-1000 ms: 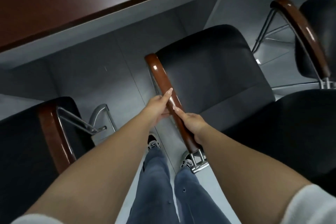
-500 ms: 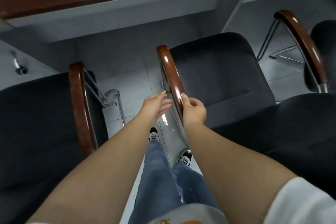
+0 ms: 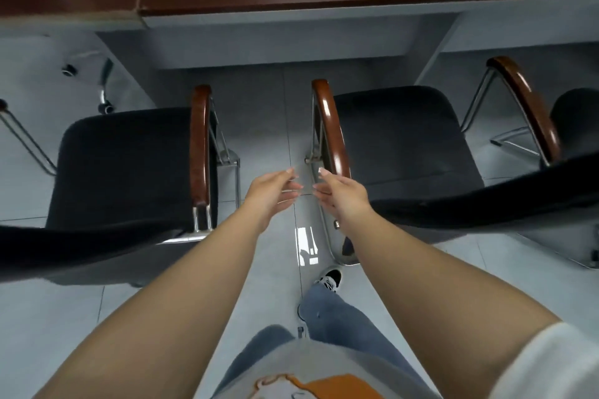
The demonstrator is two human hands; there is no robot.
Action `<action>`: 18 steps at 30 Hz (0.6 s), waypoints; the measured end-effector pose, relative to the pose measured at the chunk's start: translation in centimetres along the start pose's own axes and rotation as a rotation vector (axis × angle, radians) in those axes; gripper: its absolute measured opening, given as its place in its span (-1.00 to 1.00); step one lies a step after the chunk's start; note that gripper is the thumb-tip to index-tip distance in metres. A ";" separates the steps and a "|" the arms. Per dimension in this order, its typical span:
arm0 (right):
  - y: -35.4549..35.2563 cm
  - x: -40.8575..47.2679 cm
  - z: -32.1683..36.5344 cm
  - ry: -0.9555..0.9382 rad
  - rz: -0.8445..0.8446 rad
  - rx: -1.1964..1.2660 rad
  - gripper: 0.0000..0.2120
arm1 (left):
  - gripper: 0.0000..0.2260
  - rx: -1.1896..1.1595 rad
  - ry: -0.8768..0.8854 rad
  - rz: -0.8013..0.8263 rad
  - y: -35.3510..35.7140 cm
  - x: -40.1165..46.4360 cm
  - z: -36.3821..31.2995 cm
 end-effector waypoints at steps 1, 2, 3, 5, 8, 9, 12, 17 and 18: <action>-0.2 -0.9 0.0 -0.014 0.009 0.008 -0.82 | -0.85 0.017 0.025 -0.006 -0.4 -1.0 0.1; -0.3 -1.6 0.1 -0.037 0.023 0.015 -0.85 | -0.85 0.033 0.053 -0.008 -0.7 -1.8 0.0; -0.4 -2.7 0.0 -0.065 0.034 0.026 -0.86 | -0.86 0.053 0.083 0.000 -1.1 -2.9 0.2; -0.7 -5.1 -0.3 -0.116 0.062 0.039 -0.89 | -0.87 0.086 0.134 0.020 -1.5 -5.1 0.4; -1.6 -8.8 -1.1 -0.179 0.111 0.036 -0.90 | -0.88 0.109 0.215 0.058 -1.5 -9.0 0.5; -2.0 -9.8 -1.3 -0.190 0.128 0.028 -0.90 | -0.88 0.113 0.234 0.070 -1.3 -10.3 0.4; -4.1 -12.9 -1.7 -0.225 0.142 -0.022 -0.89 | -0.88 0.129 0.260 0.109 0.2 -14.0 0.7; -9.3 -15.9 -1.0 -0.278 0.112 -0.023 -0.85 | -0.87 0.176 0.275 0.179 4.1 -18.6 1.3; -10.5 -16.5 -0.7 -0.287 0.118 -0.016 -0.87 | -0.88 0.173 0.290 0.183 5.1 -19.7 1.3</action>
Point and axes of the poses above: each hand's wrist, its own x-axis towards the middle knuckle, its own y-axis out of the palm, z = x × y, the point moved 7 cm from there along x, towards the middle knuckle, and after that the axes turned 9 degrees about x, right-handed, at the moved point
